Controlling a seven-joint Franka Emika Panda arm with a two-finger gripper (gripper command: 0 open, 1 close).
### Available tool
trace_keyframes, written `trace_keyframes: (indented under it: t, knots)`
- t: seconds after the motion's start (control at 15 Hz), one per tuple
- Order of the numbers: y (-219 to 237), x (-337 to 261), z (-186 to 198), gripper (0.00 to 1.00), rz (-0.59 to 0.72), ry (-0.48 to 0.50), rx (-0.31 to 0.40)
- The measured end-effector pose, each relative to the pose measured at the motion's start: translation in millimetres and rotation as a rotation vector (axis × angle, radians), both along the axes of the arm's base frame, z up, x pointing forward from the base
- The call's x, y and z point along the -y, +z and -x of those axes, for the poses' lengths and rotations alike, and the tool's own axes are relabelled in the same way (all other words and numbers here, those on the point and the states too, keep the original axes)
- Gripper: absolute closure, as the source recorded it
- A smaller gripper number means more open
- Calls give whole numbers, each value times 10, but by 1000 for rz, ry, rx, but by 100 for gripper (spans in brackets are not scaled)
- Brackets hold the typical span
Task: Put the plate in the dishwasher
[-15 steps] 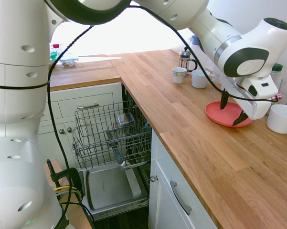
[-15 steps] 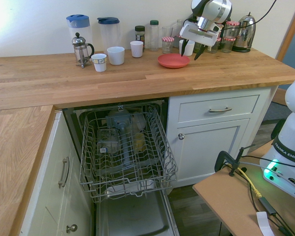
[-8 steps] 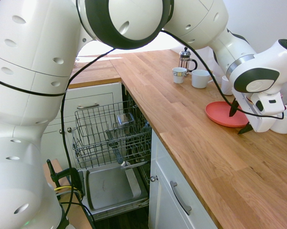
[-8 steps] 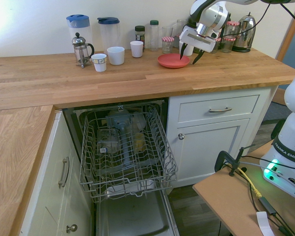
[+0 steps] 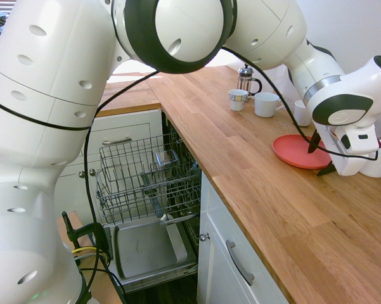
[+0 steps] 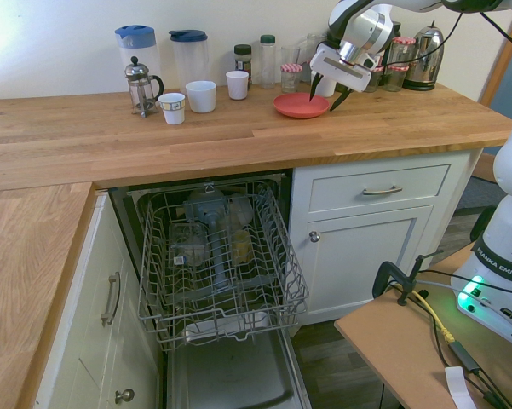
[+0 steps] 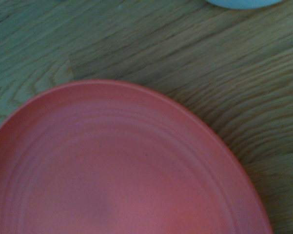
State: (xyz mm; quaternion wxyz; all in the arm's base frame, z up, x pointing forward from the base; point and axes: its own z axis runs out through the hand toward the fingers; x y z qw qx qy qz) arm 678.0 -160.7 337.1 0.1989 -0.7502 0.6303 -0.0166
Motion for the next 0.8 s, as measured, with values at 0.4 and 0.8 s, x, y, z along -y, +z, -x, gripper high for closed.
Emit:
trace_keyframes:
  t: [0.4,0.8]
  knots:
    - [-47,39,-25,100,-1,12,4]
    - [-65,82,-18,100,-8,22,6]
